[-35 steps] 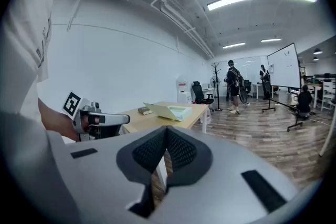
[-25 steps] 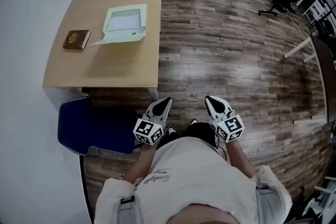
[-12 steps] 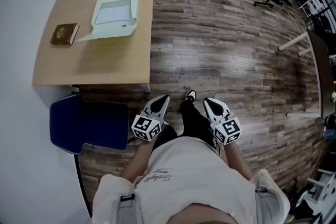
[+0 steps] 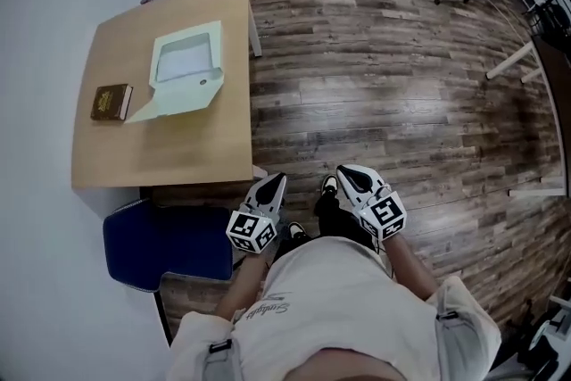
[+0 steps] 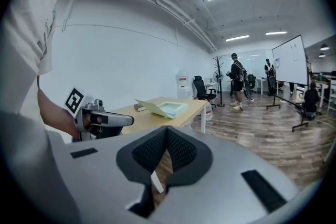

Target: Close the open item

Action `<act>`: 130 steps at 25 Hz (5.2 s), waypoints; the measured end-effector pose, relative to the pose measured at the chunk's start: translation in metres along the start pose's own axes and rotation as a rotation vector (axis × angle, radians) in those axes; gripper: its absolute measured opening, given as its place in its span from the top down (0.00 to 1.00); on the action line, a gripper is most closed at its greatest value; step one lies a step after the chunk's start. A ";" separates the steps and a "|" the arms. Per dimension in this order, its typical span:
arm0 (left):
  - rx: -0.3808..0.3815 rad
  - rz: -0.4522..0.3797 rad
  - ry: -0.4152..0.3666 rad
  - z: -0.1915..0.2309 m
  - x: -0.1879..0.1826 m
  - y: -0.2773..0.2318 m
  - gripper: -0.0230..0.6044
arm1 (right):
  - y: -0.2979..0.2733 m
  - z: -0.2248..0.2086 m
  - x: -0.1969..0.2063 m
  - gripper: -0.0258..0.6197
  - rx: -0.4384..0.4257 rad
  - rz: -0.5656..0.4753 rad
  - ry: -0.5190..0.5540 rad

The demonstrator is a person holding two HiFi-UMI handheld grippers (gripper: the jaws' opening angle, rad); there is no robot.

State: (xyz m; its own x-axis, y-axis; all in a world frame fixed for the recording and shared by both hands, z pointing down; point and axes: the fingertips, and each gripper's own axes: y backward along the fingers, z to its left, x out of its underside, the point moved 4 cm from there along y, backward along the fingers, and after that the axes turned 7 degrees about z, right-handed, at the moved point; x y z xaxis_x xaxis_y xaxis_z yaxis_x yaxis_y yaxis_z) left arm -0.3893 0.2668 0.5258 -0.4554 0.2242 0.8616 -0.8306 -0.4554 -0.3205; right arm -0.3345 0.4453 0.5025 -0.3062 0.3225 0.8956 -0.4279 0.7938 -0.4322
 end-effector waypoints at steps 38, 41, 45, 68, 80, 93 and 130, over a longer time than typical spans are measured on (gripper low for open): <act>-0.064 -0.014 -0.030 0.163 -0.175 -0.298 0.94 | -0.217 -0.293 -0.103 0.98 -0.122 0.071 0.003; -0.085 -0.030 -0.059 0.190 -0.183 -0.298 0.94 | -0.253 -0.295 -0.121 0.98 -0.146 0.062 0.056; -0.201 -0.054 -0.044 0.230 -0.186 -0.289 0.94 | -0.303 -0.298 -0.140 0.97 -0.209 0.071 0.125; -0.949 -0.288 0.312 0.340 -0.226 -0.243 0.94 | -0.535 -0.291 -0.230 0.97 -0.911 0.121 0.451; -1.145 -0.323 0.416 0.334 -0.186 -0.186 0.94 | -0.561 -0.218 -0.206 0.98 -1.132 0.224 0.530; -1.092 -0.511 0.387 0.389 -0.206 -0.113 0.94 | -0.607 -0.095 -0.259 0.98 -1.186 0.171 0.687; -1.342 -0.638 0.668 0.404 -0.072 0.024 0.94 | -0.667 -0.055 -0.250 0.97 -1.233 0.305 0.682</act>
State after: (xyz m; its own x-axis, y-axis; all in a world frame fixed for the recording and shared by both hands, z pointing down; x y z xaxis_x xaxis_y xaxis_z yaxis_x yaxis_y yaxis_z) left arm -0.2470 -0.1081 0.6147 0.2997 0.5474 0.7814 -0.4324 0.8080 -0.4002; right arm 0.0741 -0.1364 0.5725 0.3599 0.4570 0.8134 0.6808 0.4675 -0.5639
